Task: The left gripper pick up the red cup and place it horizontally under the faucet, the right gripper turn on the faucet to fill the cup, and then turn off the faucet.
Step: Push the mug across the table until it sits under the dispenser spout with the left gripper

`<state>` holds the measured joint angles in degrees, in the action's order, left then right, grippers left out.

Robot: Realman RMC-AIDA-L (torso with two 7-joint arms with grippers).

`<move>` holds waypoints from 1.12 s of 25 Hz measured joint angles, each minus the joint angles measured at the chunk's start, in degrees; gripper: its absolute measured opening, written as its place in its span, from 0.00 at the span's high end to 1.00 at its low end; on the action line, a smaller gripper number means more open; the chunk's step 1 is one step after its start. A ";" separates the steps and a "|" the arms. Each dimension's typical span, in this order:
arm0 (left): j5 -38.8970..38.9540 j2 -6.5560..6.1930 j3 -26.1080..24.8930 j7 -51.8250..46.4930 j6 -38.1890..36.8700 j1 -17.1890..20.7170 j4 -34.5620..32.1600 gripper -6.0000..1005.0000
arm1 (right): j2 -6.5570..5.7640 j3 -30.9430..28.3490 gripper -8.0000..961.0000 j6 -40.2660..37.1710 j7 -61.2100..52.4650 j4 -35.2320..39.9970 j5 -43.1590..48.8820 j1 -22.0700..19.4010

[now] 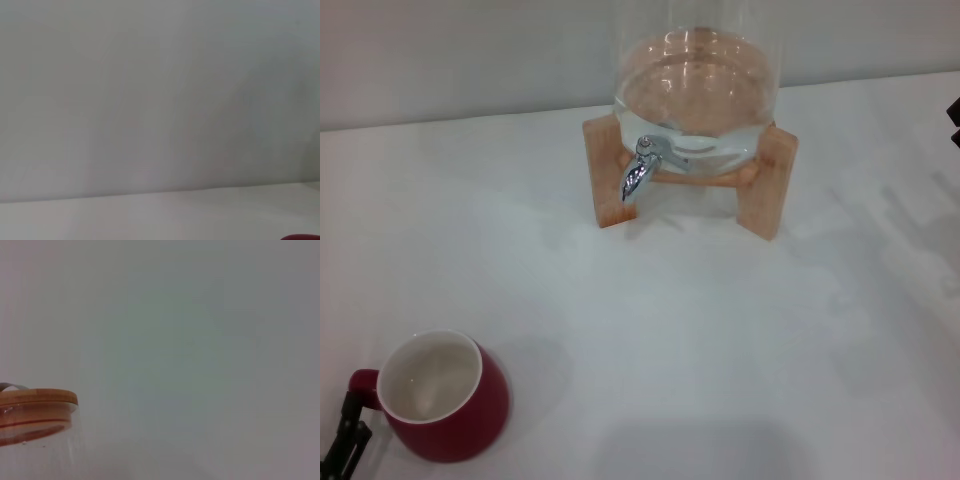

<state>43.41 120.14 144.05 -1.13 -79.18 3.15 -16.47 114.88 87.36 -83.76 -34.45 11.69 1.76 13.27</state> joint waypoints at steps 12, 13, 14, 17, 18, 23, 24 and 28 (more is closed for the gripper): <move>-0.20 -0.08 0.77 -0.20 0.03 -0.69 0.28 0.14 | 0.00 0.00 0.11 -0.75 0.05 -0.17 0.00 0.00; -0.32 -0.08 0.78 -0.26 0.07 -0.74 0.29 0.14 | 0.00 0.00 0.11 -0.78 0.06 -0.17 0.00 0.00; -0.37 -0.08 0.79 -0.29 0.09 -0.78 0.30 0.14 | 0.00 0.00 0.11 -0.79 0.06 -0.17 0.00 0.00; -0.43 -0.08 0.79 -0.29 0.11 -0.86 0.30 0.14 | 0.00 0.00 0.11 -0.79 0.08 -0.20 0.00 0.00; -0.44 -0.07 0.79 -0.29 0.24 -0.87 0.30 0.14 | 0.00 0.00 0.11 -0.79 0.09 -0.22 0.00 0.00; -0.45 -0.08 0.79 -0.29 0.77 -1.35 0.32 0.14 | 0.00 0.00 0.11 -0.79 0.09 -0.24 0.00 0.00; -0.44 -0.08 0.79 -0.29 0.83 -1.46 0.34 0.14 | 0.00 0.00 0.11 -0.79 0.09 -0.25 0.00 0.00; -0.35 -0.20 0.79 -0.28 1.25 -1.81 0.50 0.14 | 0.00 0.00 0.11 -0.90 0.09 -0.33 0.00 0.00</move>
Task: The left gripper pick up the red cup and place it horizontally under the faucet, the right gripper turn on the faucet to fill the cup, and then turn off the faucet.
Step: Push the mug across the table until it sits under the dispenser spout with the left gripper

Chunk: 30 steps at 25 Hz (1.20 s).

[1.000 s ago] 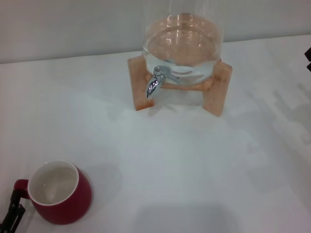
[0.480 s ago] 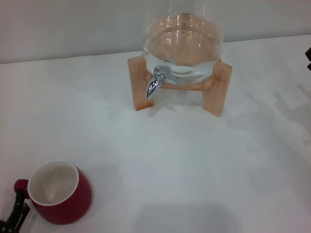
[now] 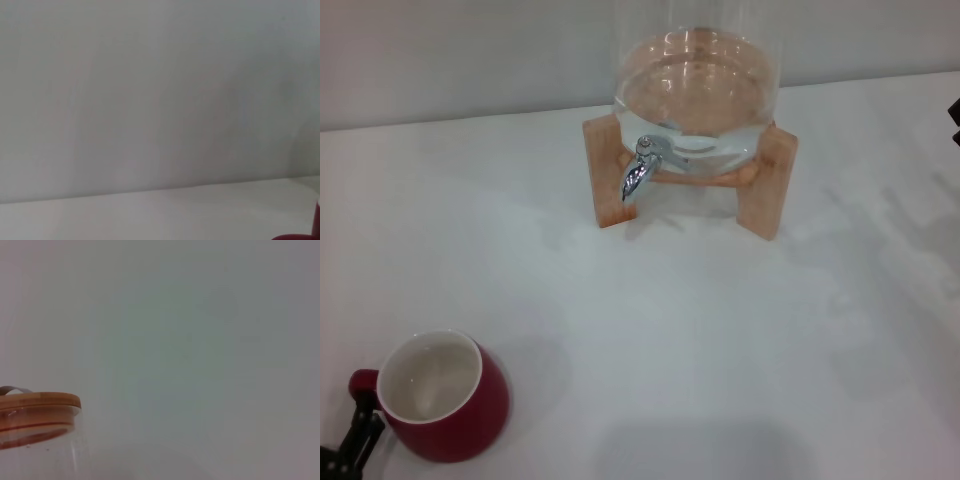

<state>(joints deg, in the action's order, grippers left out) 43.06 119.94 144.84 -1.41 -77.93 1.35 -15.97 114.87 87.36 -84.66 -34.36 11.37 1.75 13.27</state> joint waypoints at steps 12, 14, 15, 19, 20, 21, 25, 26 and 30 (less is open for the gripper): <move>0.15 -0.06 0.00 0.01 0.15 -0.57 0.51 0.14 | 0.00 0.00 0.11 -0.23 0.00 -0.12 0.00 0.00; 0.13 -0.06 0.00 0.01 0.15 -0.81 0.51 0.14 | 0.00 0.00 0.11 -0.24 0.00 -0.12 0.00 0.00; 0.12 -0.06 0.00 0.01 0.14 -0.94 0.51 0.14 | 0.00 0.00 0.11 -0.24 0.00 -0.12 0.00 0.00; 0.03 -0.11 0.00 0.01 0.12 -1.28 0.51 0.14 | 0.00 0.00 0.11 -0.31 0.00 -0.12 0.00 0.00; 0.02 -0.13 0.00 0.01 0.11 -1.32 0.51 0.14 | 0.00 0.00 0.11 -0.32 0.00 -0.12 0.00 0.00; -0.01 -0.13 0.00 0.01 0.11 -1.36 0.51 0.14 | 0.00 0.00 0.11 -0.33 0.00 -0.12 0.00 0.00; -0.06 -0.15 0.00 0.01 0.09 -1.44 0.51 0.14 | 0.00 0.00 0.11 -0.35 0.00 -0.12 0.00 0.00; -0.07 -0.15 0.00 0.01 0.09 -1.46 0.51 0.14 | 0.00 0.00 0.11 -0.37 0.00 -0.12 0.00 0.00; -0.09 -0.15 0.01 0.01 0.08 -1.64 0.51 0.14 | 0.00 0.02 0.11 -0.49 0.00 -0.12 0.00 0.00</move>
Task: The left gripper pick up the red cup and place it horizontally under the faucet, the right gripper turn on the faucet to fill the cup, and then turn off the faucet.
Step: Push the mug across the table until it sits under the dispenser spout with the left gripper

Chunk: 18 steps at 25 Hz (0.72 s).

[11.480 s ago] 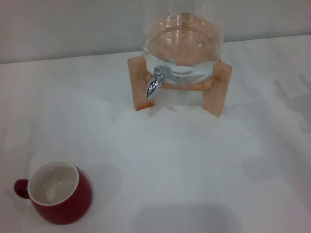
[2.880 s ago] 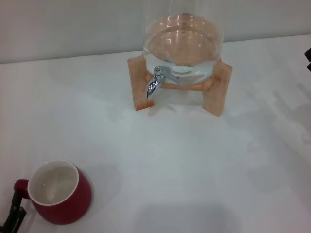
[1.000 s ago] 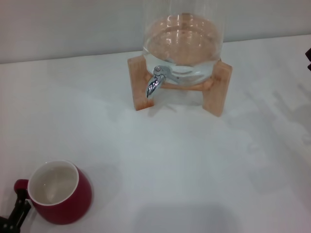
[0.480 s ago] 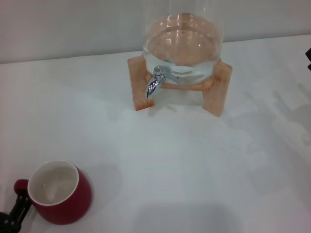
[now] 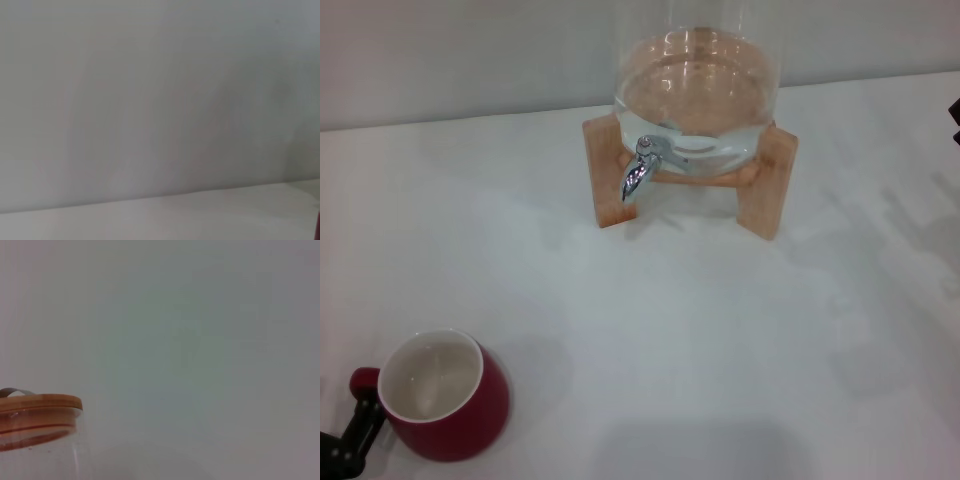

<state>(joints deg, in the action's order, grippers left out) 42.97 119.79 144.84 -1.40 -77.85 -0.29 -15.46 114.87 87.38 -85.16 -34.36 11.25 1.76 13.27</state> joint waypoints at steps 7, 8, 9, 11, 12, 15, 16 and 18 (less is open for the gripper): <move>-0.02 0.00 0.31 -0.01 0.01 -0.24 -0.01 0.17 | 0.00 0.14 0.11 -0.19 0.00 0.00 0.00 0.00; -0.02 0.00 0.48 -0.01 0.01 -0.29 -0.01 0.18 | 0.00 0.16 0.11 -0.27 0.00 0.00 0.00 0.00; -0.03 -0.02 0.62 -0.01 0.01 -0.34 -0.01 0.20 | 0.00 0.16 0.11 -0.34 0.00 0.00 0.00 0.00; -0.03 -0.06 0.66 -0.01 0.02 -0.42 -0.01 0.23 | 0.00 0.16 0.11 -0.36 0.00 0.00 0.00 0.00; -0.02 -0.06 0.67 -0.01 0.02 -0.44 -0.01 0.24 | 0.00 0.16 0.11 -0.38 0.00 0.00 0.00 0.00; -0.01 -0.08 0.71 -0.01 0.04 -0.51 -0.01 0.28 | 0.00 0.16 0.11 -0.49 0.00 0.00 0.00 0.00; -0.01 -0.08 0.71 -0.01 0.04 -0.51 -0.01 0.32 | 0.00 0.16 0.11 -0.57 0.00 0.00 0.00 0.00; 0.00 -0.09 0.82 -0.01 0.06 -0.56 -0.01 0.40 | 0.00 0.16 0.11 -0.70 0.00 0.00 0.00 0.00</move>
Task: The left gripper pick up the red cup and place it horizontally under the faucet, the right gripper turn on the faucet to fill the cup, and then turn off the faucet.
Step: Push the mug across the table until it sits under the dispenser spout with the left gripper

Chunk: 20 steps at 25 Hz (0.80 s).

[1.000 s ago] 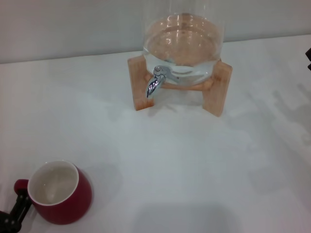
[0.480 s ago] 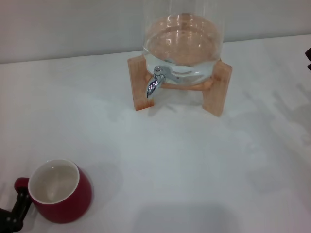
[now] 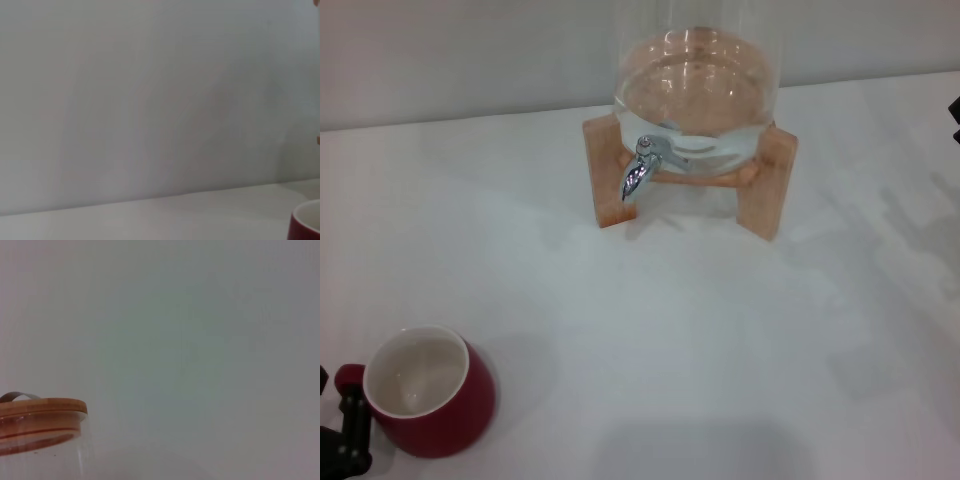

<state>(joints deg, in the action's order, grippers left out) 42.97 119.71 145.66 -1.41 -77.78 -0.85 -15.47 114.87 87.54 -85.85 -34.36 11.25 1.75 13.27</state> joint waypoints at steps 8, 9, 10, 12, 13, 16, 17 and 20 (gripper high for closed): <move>-0.05 0.00 0.66 0.02 0.02 -0.38 0.03 0.69 | 0.00 0.00 0.11 -0.11 0.00 0.00 0.00 0.00; -0.05 0.00 0.67 0.08 0.02 -0.38 0.06 0.74 | 0.00 0.00 0.11 -0.11 0.00 0.00 0.00 0.00; -0.05 0.00 0.68 0.16 0.02 -0.38 0.08 0.78 | 0.00 0.00 0.11 -0.11 0.00 0.00 0.00 0.00; -0.06 0.00 0.68 0.28 0.02 -0.39 0.09 0.82 | 0.00 0.00 0.11 -0.11 0.00 0.00 0.00 0.00; -0.08 0.00 0.68 0.32 0.02 -0.41 0.09 0.82 | 0.00 0.00 0.11 -0.11 0.00 0.00 0.00 -0.01; -0.17 0.00 0.96 0.38 0.02 -0.48 0.09 0.82 | 0.00 0.00 0.11 -0.11 0.00 0.00 0.00 -0.05; -0.17 0.00 1.13 0.38 0.02 -0.53 0.09 0.82 | 0.00 0.00 0.11 -0.11 0.00 0.00 0.00 -0.06; -0.18 0.00 1.42 0.37 0.02 -0.83 0.09 0.82 | 0.00 0.00 0.11 -0.11 0.00 0.00 0.00 -0.08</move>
<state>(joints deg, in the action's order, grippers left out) 42.79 119.71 147.08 -1.04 -77.77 -1.68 -15.38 114.88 87.54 -85.96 -34.36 11.25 1.76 13.19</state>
